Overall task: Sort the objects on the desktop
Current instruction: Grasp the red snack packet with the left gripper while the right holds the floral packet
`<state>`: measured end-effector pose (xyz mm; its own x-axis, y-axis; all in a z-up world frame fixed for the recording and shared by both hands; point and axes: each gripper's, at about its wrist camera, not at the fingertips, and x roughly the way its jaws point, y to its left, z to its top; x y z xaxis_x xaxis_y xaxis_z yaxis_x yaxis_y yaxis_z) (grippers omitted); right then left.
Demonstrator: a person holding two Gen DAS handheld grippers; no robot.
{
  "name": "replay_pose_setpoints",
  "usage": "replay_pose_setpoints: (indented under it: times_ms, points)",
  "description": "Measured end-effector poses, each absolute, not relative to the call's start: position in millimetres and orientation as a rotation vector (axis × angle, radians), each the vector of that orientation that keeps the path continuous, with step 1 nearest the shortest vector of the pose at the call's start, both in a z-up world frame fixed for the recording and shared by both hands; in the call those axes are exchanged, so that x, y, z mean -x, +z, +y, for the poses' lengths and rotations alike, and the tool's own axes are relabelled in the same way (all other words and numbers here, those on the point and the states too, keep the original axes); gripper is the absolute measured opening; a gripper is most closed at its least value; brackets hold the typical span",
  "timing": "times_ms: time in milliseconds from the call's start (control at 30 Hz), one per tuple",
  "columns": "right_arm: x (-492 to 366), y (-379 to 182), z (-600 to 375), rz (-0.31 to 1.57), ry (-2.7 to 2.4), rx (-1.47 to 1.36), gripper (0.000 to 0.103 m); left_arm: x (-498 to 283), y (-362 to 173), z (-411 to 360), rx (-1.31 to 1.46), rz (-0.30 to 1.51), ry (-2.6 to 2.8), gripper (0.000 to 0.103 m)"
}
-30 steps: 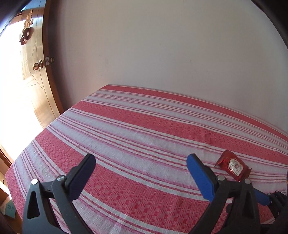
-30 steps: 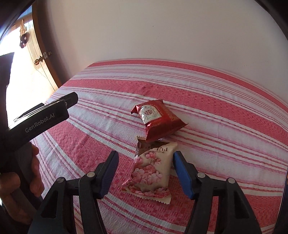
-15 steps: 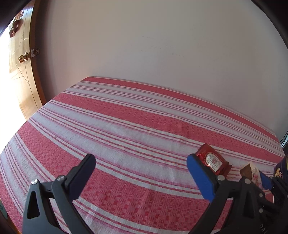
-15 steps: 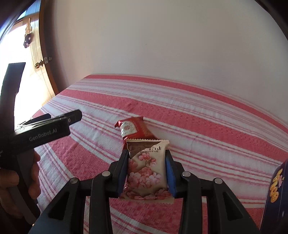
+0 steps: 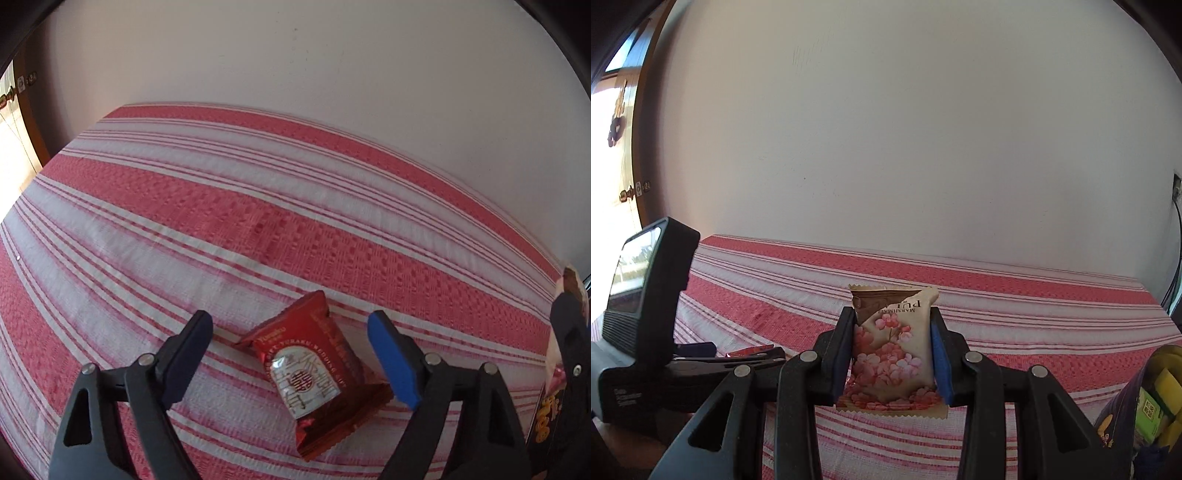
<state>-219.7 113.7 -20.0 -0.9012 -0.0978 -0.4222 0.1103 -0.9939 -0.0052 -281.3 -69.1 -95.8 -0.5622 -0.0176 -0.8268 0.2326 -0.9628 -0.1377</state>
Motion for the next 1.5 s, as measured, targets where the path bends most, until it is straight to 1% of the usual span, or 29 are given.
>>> replay_pose_setpoints:
  times_ms: [67, 100, 167, 233, 300, 367, 400, 500, 567, 633, 733, 800, 833, 1000, 1100, 1267, 1500]
  points:
    - [218, -17, 119, 0.018, -2.963, -0.634, 0.041, 284, -100, -59, -1.376, 0.249, -2.612, 0.087]
    - [216, -16, 120, 0.008, -2.960, -0.630, 0.041, 285, -102, -54, -1.360, 0.181, -2.611, 0.089]
    - [215, -14, 122, -0.039, -2.933, -0.638, 0.041, 281, -103, -50, -1.327, 0.155, -2.636, 0.088]
    - [211, -14, 124, -0.071, -2.921, -0.637, 0.041, 279, -101, -47, -1.330, 0.136, -2.673, 0.077]
    - [209, -14, 123, -0.059, -2.931, -0.628, 0.041, 275, -99, -39, -1.331, 0.092, -2.725, 0.054]
    - [208, -17, 124, -0.062, -2.937, -0.634, 0.041, 271, -98, -34, -1.322, 0.041, -2.763, 0.047]
    - [208, -20, 124, -0.069, -2.939, -0.641, 0.042, 270, -98, -33, -1.332, 0.048, -2.791, 0.042]
    - [209, -27, 125, -0.088, -2.931, -0.668, 0.042, 267, -95, -37, -1.326, 0.094, -2.833, 0.039]
    - [211, -30, 124, -0.096, -2.925, -0.682, 0.042, 261, -88, -43, -1.258, 0.087, -2.852, 0.039]
    - [208, -31, 125, -0.110, -2.921, -0.664, 0.042, 254, -76, -45, -1.102, 0.034, -2.858, 0.039]
    - [202, -31, 124, -0.110, -2.906, -0.610, 0.042, 238, -60, -44, -0.833, -0.126, -2.815, 0.039]
    - [197, -31, 122, -0.087, -2.886, -0.589, 0.042, 231, -55, -44, -0.729, -0.215, -2.796, 0.039]
    - [194, -30, 121, -0.078, -2.883, -0.565, 0.042, 229, -53, -46, -0.701, -0.228, -2.799, 0.039]
    - [177, -27, 118, -0.046, -2.901, -0.450, 0.042, 215, -50, -49, -0.669, -0.185, -2.829, 0.039]
    - [173, -28, 124, -0.037, -2.914, -0.434, 0.042, 216, -46, -62, -0.649, -0.132, -2.832, 0.040]
    - [157, -26, 133, -0.020, -2.953, -0.421, 0.042, 214, -44, -64, -0.695, -0.061, -2.842, 0.040]
    - [138, -27, 130, -0.002, -2.989, -0.408, 0.042, 217, -45, -62, -0.712, -0.046, -2.856, 0.040]
